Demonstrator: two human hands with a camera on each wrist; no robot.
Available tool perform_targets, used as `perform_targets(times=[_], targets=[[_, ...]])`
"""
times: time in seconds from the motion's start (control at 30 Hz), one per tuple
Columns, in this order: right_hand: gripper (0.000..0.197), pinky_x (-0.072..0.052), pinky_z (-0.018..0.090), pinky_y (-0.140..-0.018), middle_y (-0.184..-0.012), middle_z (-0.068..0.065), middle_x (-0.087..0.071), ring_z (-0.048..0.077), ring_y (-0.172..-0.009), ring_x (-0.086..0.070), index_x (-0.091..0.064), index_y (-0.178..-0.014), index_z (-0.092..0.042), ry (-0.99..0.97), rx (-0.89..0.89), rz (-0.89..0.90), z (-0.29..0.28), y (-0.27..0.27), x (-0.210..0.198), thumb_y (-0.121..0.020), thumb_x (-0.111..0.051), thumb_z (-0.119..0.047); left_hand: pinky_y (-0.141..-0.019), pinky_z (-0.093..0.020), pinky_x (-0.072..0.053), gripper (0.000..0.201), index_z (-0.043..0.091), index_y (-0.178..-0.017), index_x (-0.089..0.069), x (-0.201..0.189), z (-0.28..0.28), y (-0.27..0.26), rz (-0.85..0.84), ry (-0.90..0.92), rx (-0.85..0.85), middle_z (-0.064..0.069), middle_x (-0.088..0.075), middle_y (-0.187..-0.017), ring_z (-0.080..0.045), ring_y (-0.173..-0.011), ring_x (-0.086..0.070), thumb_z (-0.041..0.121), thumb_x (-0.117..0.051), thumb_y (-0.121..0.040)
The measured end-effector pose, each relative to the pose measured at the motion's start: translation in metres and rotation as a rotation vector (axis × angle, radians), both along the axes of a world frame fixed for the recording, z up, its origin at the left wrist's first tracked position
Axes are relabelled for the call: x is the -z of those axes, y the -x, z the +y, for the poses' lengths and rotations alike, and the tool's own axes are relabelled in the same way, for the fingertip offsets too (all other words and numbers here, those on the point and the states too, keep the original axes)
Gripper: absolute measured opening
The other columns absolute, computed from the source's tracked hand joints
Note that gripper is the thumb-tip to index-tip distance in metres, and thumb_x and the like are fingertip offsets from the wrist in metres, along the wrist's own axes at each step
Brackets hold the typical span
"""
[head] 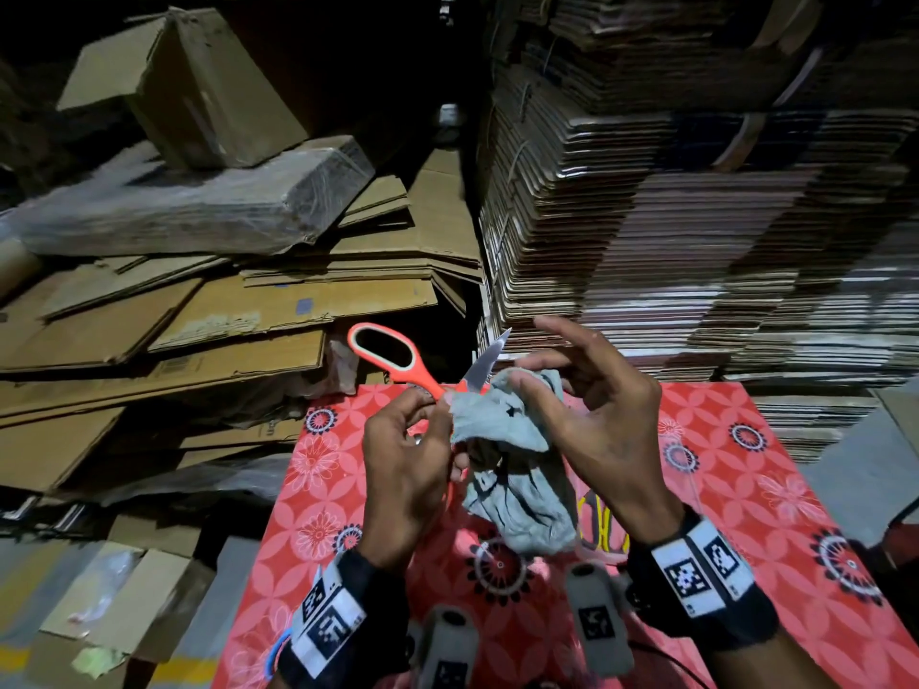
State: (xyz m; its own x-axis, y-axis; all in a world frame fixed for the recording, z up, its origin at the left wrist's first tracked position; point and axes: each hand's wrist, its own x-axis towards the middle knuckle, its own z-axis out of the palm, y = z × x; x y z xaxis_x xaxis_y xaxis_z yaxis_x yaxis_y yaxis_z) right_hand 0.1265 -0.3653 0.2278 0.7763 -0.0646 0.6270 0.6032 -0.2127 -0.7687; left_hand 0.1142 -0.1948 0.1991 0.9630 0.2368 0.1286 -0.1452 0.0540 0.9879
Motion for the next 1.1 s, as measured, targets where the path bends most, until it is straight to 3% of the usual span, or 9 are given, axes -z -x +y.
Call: perform_targets(times=[0.13,0.2,0.3,0.4,0.5,0.6,0.67,0.87,1.1], targets=[[0.047,-0.060,0.030,-0.087,-0.096,-0.004,-0.078,0.010,-0.093,-0.076,-0.067,-0.130,-0.009,0.056,0.075,-0.107,0.013,-0.007,-0.003,-0.086,-0.084,-0.005,-0.044,-0.027,-0.037,0.008,-0.015,-0.092,-0.055,-0.008,-0.004,0.007,-0.019,-0.006,0.047,-0.027,-0.050,-0.058,-0.021,-0.041,-0.048,-0.008,-0.051,-0.093],[0.043,-0.059,0.028,-0.087,-0.097,-0.003,-0.078,0.007,-0.093,-0.075,-0.069,-0.127,-0.009,0.145,0.097,-0.168,0.023,-0.007,0.002,-0.087,-0.084,-0.006,-0.043,-0.027,-0.037,0.015,-0.011,-0.090,-0.058,-0.012,-0.004,0.009,-0.050,-0.030,0.049,-0.018,-0.052,-0.054,-0.020,-0.044,-0.048,0.001,-0.051,-0.082],[0.033,-0.058,0.023,-0.087,-0.097,-0.001,-0.078,0.008,-0.092,-0.074,-0.075,-0.119,-0.008,0.230,0.144,-0.244,0.030,-0.008,0.011,-0.087,-0.084,-0.005,-0.041,-0.037,-0.035,0.030,-0.003,-0.086,-0.060,-0.012,0.002,0.007,-0.110,-0.182,0.016,-0.027,-0.053,-0.064,-0.018,-0.049,-0.045,0.026,-0.057,-0.080],[0.025,-0.057,0.022,-0.087,-0.096,0.001,-0.077,0.009,-0.090,-0.074,-0.076,-0.112,-0.006,0.216,0.231,-0.246,0.021,-0.019,0.013,-0.087,-0.083,-0.003,-0.040,-0.046,-0.040,0.021,0.009,-0.075,-0.059,-0.004,0.006,0.006,-0.123,-0.276,-0.017,-0.019,-0.052,-0.060,-0.024,-0.046,-0.046,0.028,-0.056,-0.083],[0.025,-0.057,0.023,-0.086,-0.097,0.000,-0.077,0.010,-0.092,-0.074,-0.076,-0.112,-0.006,0.172,0.294,-0.192,0.009,-0.029,0.012,-0.088,-0.081,-0.003,-0.037,-0.041,-0.041,0.033,0.011,-0.069,-0.052,0.004,0.002,0.008,-0.074,-0.261,-0.010,-0.002,-0.047,-0.053,-0.021,-0.042,-0.048,0.028,-0.066,-0.093],[0.020,-0.054,0.021,-0.085,-0.097,0.002,-0.077,0.013,-0.088,-0.072,-0.077,-0.108,-0.004,0.239,0.286,-0.263,0.019,-0.018,0.017,-0.088,-0.081,0.000,-0.041,-0.027,-0.036,0.023,0.009,-0.073,-0.060,0.009,0.000,0.006,-0.036,-0.166,0.012,-0.001,-0.051,-0.051,-0.018,-0.040,-0.049,0.007,-0.066,-0.095],[0.017,-0.055,0.023,-0.084,-0.097,0.002,-0.077,0.014,-0.088,-0.071,-0.077,-0.105,-0.004,0.307,0.238,-0.324,0.024,-0.012,0.023,-0.089,-0.081,-0.001,-0.044,-0.027,-0.035,0.022,0.011,-0.074,-0.061,0.007,-0.002,0.004,-0.028,-0.113,0.037,-0.002,-0.052,-0.050,-0.019,-0.041,-0.048,0.012,-0.064,-0.096],[0.026,-0.060,0.031,-0.087,-0.093,-0.005,-0.077,0.010,-0.091,-0.075,-0.073,-0.113,-0.015,0.010,0.259,-0.042,-0.013,-0.038,0.016,-0.090,-0.080,-0.006,-0.038,-0.019,-0.032,0.037,0.000,-0.072,-0.043,-0.003,-0.002,0.007,0.062,0.022,0.044,-0.008,-0.039,-0.049,-0.017,-0.034,-0.040,0.008,-0.058,-0.105],[0.013,-0.061,0.043,-0.074,-0.088,-0.007,-0.077,0.013,-0.084,-0.074,-0.078,-0.094,-0.016,0.039,0.206,0.088,-0.034,-0.037,0.034,-0.087,-0.082,-0.005,-0.043,-0.024,-0.039,0.031,-0.006,-0.084,-0.056,-0.002,0.008,0.000,0.130,0.148,0.044,-0.013,-0.055,-0.050,-0.021,-0.039,-0.049,0.016,-0.057,-0.106]])
